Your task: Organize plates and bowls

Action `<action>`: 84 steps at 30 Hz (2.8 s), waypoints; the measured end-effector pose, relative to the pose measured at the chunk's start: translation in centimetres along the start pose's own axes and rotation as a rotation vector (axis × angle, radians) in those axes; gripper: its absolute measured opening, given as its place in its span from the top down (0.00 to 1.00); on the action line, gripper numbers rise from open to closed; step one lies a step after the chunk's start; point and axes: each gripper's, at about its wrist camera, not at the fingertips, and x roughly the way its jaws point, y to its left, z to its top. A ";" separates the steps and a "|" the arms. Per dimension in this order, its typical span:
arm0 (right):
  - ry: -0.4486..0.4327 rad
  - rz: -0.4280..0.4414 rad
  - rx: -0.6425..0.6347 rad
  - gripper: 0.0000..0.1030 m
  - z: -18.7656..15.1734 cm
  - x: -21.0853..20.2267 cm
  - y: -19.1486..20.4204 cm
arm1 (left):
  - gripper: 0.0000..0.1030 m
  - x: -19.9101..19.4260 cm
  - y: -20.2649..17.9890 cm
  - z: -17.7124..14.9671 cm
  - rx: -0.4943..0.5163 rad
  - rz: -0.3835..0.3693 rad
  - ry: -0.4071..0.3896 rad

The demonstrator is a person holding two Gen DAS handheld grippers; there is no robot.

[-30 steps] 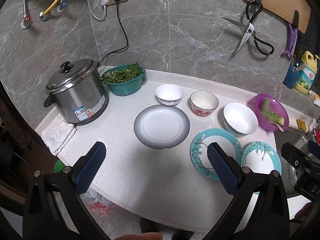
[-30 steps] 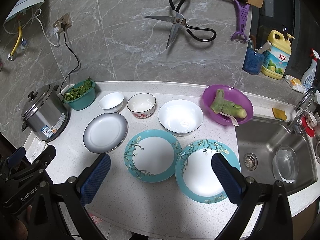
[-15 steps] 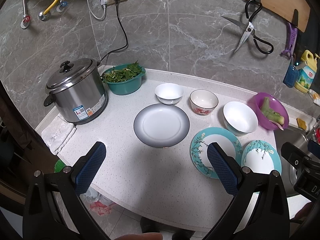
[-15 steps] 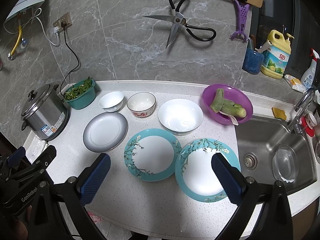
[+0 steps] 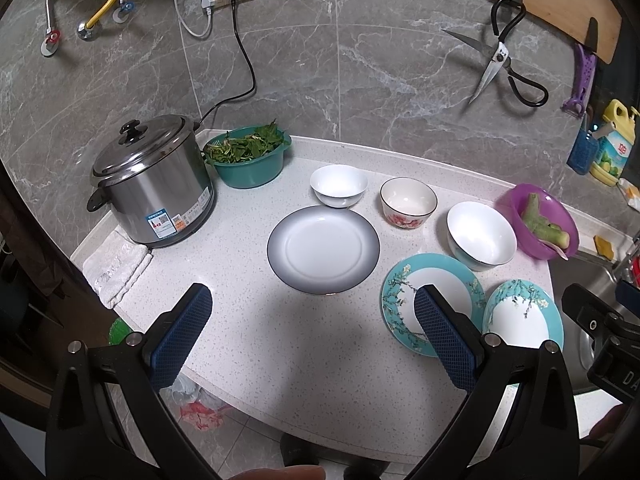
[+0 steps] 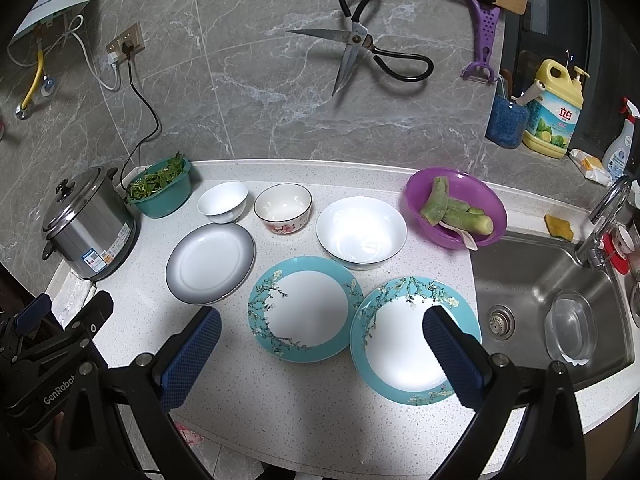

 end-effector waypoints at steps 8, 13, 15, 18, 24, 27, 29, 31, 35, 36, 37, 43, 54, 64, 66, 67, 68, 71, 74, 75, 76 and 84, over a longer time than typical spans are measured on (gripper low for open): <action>0.001 0.001 -0.001 0.00 0.1 0.2 -0.1 | 0.00 0.0 0.0 0.1 0.000 0.000 0.000; 0.004 0.000 0.000 0.00 0.1 0.4 0.0 | 0.00 0.2 0.0 0.0 0.001 -0.001 0.004; 0.003 0.000 0.000 0.00 0.1 0.3 0.1 | 0.00 0.6 0.0 0.1 0.003 0.000 0.009; 0.004 0.000 0.000 0.00 0.0 0.4 0.2 | 0.00 0.7 0.0 0.2 0.003 0.001 0.010; 0.005 0.000 -0.001 0.00 0.2 0.6 0.1 | 0.00 0.7 0.0 0.2 0.003 0.001 0.011; 0.006 0.000 0.000 0.00 0.5 0.6 0.0 | 0.00 0.9 0.0 0.2 0.004 0.002 0.013; 0.007 0.001 0.000 0.00 0.5 0.7 0.0 | 0.00 1.0 0.0 0.3 0.004 0.002 0.014; 0.006 0.000 -0.001 0.00 0.6 0.7 -0.1 | 0.00 1.1 -0.1 0.4 0.005 0.003 0.015; 0.008 0.001 -0.001 0.00 0.5 0.7 0.0 | 0.00 1.3 -0.1 0.5 0.005 0.004 0.016; 0.008 0.001 -0.001 0.00 0.6 0.7 0.0 | 0.00 1.3 0.0 0.4 0.005 0.004 0.018; 0.009 0.001 -0.001 0.00 0.6 0.7 0.0 | 0.00 1.4 0.0 0.5 0.005 0.004 0.019; 0.013 0.003 -0.002 0.00 0.2 0.9 0.3 | 0.00 2.2 -0.1 1.2 0.006 0.008 0.030; 0.061 0.076 -0.002 0.00 1.4 3.8 -1.1 | 0.00 5.0 0.1 0.9 -0.018 -0.011 0.081; 0.233 0.401 0.131 0.00 2.0 12.2 0.7 | 0.00 17.0 9.3 -0.2 -0.100 -0.125 0.239; 0.257 0.474 0.178 0.00 2.5 14.9 2.0 | 0.00 20.3 11.1 0.6 -0.085 -0.187 0.257; 0.265 0.511 0.199 0.00 2.8 16.2 2.5 | 0.00 22.2 12.1 1.0 -0.067 -0.240 0.263; 0.278 0.551 0.231 0.00 3.1 17.7 3.2 | 0.00 24.3 13.0 1.6 -0.027 -0.297 0.270; 0.307 0.647 0.302 0.00 4.1 21.5 5.5 | 0.00 28.8 14.1 3.2 0.072 -0.315 0.328; 0.330 0.640 0.319 0.00 4.8 24.5 7.7 | 0.02 34.7 16.1 5.0 0.000 -0.397 0.523; 0.337 0.641 0.332 0.01 4.9 25.0 8.1 | 0.02 36.0 16.9 5.8 -0.014 -0.432 0.506; 0.347 0.637 0.342 0.02 5.0 25.9 8.6 | 0.02 36.9 17.1 6.4 -0.006 -0.453 0.496; 0.420 0.568 0.393 0.15 4.6 30.5 7.5 | 0.09 42.8 16.3 8.2 0.065 -0.587 0.556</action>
